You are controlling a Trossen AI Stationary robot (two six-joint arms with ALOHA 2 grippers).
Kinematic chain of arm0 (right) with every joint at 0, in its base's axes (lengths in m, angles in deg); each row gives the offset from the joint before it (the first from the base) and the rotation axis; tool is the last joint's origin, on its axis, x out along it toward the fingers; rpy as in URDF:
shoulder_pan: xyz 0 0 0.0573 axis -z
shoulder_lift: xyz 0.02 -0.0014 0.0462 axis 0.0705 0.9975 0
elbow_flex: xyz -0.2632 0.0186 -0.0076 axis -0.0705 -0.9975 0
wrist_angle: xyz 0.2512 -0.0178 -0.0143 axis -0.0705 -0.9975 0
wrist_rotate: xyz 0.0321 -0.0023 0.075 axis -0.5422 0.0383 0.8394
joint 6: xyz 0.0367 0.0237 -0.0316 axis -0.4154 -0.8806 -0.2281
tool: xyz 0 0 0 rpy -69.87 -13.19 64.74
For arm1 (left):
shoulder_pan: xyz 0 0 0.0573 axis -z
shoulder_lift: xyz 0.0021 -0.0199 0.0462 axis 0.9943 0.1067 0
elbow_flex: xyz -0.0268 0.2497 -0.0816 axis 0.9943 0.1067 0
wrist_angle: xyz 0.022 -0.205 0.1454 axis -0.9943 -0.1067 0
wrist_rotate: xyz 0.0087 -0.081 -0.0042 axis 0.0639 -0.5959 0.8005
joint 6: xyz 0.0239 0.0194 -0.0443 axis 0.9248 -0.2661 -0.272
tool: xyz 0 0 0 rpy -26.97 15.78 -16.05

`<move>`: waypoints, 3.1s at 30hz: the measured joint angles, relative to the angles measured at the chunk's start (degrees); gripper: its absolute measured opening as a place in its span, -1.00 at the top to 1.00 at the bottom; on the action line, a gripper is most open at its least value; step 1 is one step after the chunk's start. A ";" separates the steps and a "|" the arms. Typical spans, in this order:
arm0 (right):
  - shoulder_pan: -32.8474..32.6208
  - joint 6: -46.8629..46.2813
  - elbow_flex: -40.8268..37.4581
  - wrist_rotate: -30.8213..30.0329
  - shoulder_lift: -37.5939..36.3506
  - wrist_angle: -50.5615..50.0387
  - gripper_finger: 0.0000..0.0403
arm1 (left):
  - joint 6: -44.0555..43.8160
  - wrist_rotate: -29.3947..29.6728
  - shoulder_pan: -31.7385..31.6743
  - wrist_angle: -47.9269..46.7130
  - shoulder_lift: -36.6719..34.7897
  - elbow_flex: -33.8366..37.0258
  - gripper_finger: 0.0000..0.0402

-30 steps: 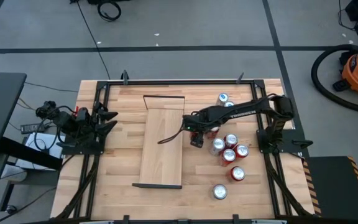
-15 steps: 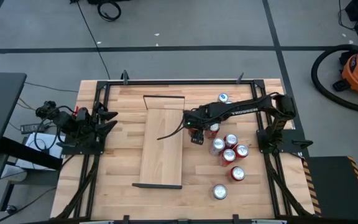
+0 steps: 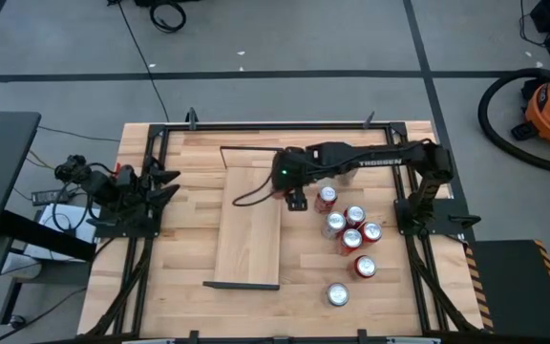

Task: Place canned beverage on shelf
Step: Put the top red black soda can on the shelf

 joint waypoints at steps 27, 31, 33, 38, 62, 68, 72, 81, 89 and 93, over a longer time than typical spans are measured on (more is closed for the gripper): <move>5.10 20.25 34.29 5.13 25.22 -21.05 -0.64 | 15.56 0.28 -6.10 7.05 0.66 -1.93 0.03; 5.55 25.19 34.34 6.73 25.20 -20.15 -0.64 | 18.90 0.33 -6.10 6.63 0.66 -1.97 0.03; 5.92 26.88 34.32 7.38 25.20 -19.75 -0.64 | 19.69 0.33 -6.10 6.64 0.68 -1.99 0.03; 7.11 29.42 34.32 8.34 25.20 -19.24 -0.64 | 21.72 0.37 -6.10 6.83 0.68 -1.99 0.03; 7.80 29.25 31.48 6.18 25.07 -15.67 -0.94 | 17.48 0.46 -6.10 4.78 0.68 -1.99 0.03; 6.10 29.25 33.65 -0.55 25.05 -17.45 -0.98 | 17.56 0.46 -6.10 4.78 0.66 -1.99 0.03; 5.46 29.21 35.73 -2.75 25.02 -19.12 -0.98 | 17.69 0.46 -6.10 4.80 0.68 -1.99 0.03; 4.57 24.63 40.05 -6.97 24.96 -25.19 -0.98 | 17.67 0.46 -6.10 4.77 0.68 -1.99 0.03; 4.07 16.23 41.77 -10.46 24.62 -30.78 -0.97 | 17.67 0.46 -6.10 4.78 0.68 -1.99 0.03; 4.23 7.12 41.79 -9.16 24.11 -34.13 -0.97 | 17.67 0.59 -6.10 4.76 0.67 -1.99 0.03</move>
